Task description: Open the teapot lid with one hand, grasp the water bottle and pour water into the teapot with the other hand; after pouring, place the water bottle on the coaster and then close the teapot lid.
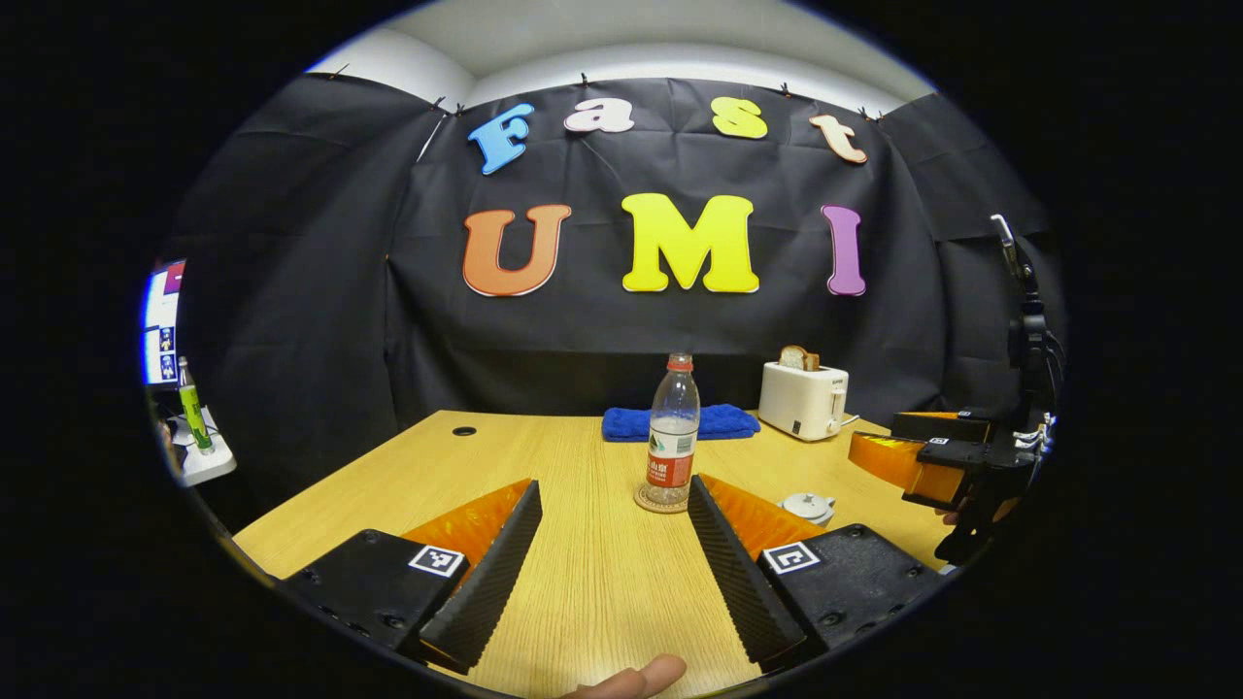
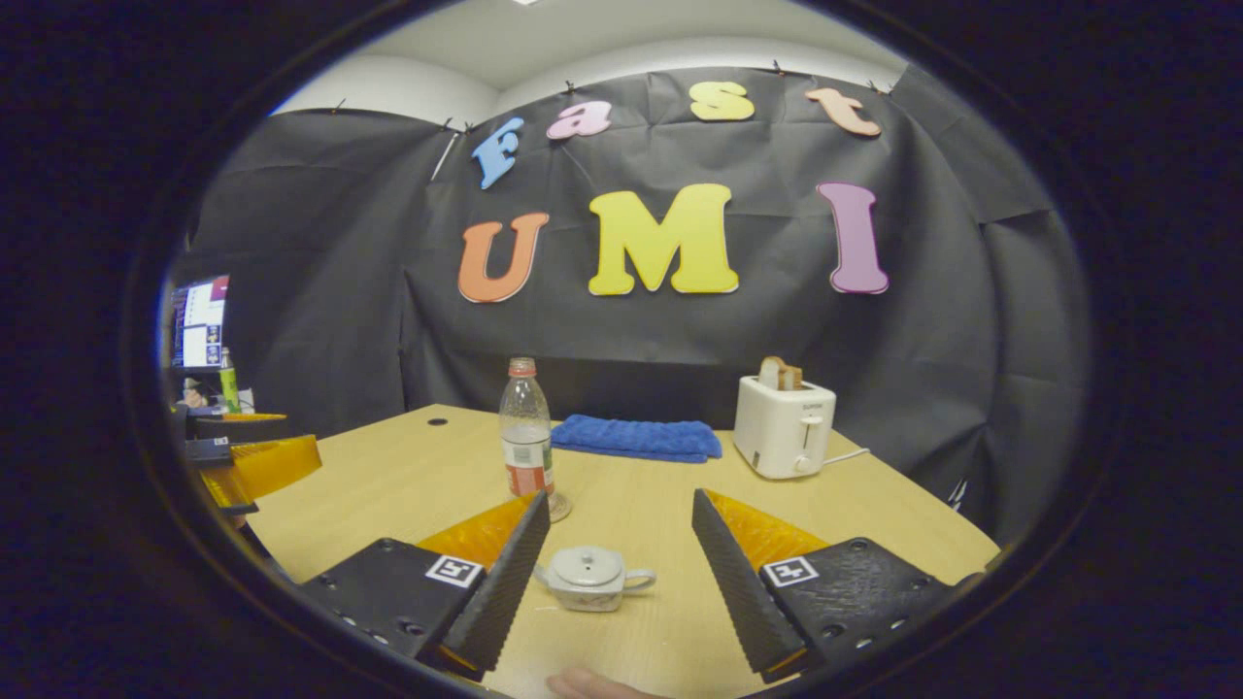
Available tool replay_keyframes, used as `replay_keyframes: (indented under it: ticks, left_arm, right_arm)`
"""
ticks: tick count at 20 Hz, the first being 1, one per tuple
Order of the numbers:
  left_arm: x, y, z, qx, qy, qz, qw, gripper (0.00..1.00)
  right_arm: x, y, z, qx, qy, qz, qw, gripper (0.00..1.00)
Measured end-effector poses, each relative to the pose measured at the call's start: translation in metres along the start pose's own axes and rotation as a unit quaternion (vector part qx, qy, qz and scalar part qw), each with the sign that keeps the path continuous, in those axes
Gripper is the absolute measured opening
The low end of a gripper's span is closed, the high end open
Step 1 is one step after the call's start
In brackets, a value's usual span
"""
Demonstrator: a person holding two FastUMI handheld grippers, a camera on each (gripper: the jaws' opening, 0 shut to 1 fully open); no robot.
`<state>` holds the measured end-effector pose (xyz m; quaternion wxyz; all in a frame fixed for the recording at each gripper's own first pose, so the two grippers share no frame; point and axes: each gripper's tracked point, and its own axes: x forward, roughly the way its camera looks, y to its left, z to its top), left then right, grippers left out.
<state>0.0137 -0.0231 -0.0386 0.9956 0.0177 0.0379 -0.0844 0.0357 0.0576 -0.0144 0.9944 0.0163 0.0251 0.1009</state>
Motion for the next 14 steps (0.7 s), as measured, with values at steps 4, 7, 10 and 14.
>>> replay_keyframes:
  ticks: [4, 7, 10, 14]
  left_arm:
    - [-0.023, 0.007, 0.018, -0.003, -0.003, -0.001, 1.0, 0.96]
    - [-0.038, 0.013, 0.022, -0.006, 0.007, 0.007, 1.0, 0.96]
    - [-0.042, 0.022, 0.023, -0.006, 0.012, 0.024, 1.0, 0.96]
    - [-0.033, 0.028, 0.016, -0.015, 0.019, 0.039, 0.999, 0.96]
  right_arm:
    - [-0.036, -0.016, 0.017, 0.004, 0.0, -0.027, 1.0, 0.96]
    - [-0.06, -0.034, 0.037, 0.008, -0.01, -0.052, 0.999, 0.97]
    - [-0.075, -0.046, 0.05, -0.002, -0.023, -0.069, 0.997, 0.95]
    - [-0.079, -0.054, 0.043, 0.0, -0.019, -0.067, 0.998, 0.96]
